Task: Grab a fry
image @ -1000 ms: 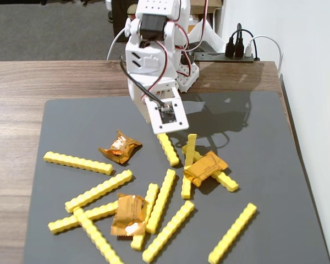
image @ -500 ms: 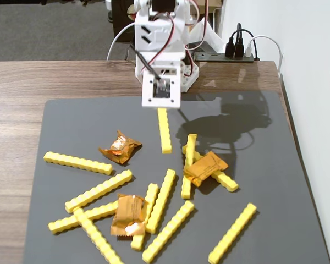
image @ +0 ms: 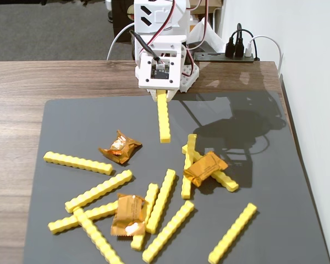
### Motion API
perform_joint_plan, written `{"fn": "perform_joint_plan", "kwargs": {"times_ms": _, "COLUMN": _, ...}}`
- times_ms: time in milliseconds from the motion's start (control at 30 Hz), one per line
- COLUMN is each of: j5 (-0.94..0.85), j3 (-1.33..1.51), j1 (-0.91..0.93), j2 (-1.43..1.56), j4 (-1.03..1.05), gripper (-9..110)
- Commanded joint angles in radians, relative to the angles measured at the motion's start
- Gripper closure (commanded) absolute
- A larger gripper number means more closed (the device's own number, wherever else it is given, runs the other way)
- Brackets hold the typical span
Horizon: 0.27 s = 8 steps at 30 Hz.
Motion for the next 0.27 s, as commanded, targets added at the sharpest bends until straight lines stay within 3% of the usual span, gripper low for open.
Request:
{"fn": "perform_joint_plan", "kwargs": {"times_ms": 0, "j5": -0.006, "j3": -0.044, "j1": 0.000, "j2": -0.006, "j4": 0.003, "gripper": 101}}
{"fn": "perform_joint_plan", "kwargs": {"times_ms": 233, "j5": -0.025, "j3": -0.031, "j1": 0.008, "j2": -0.008, "j4": 0.003, "gripper": 101}}
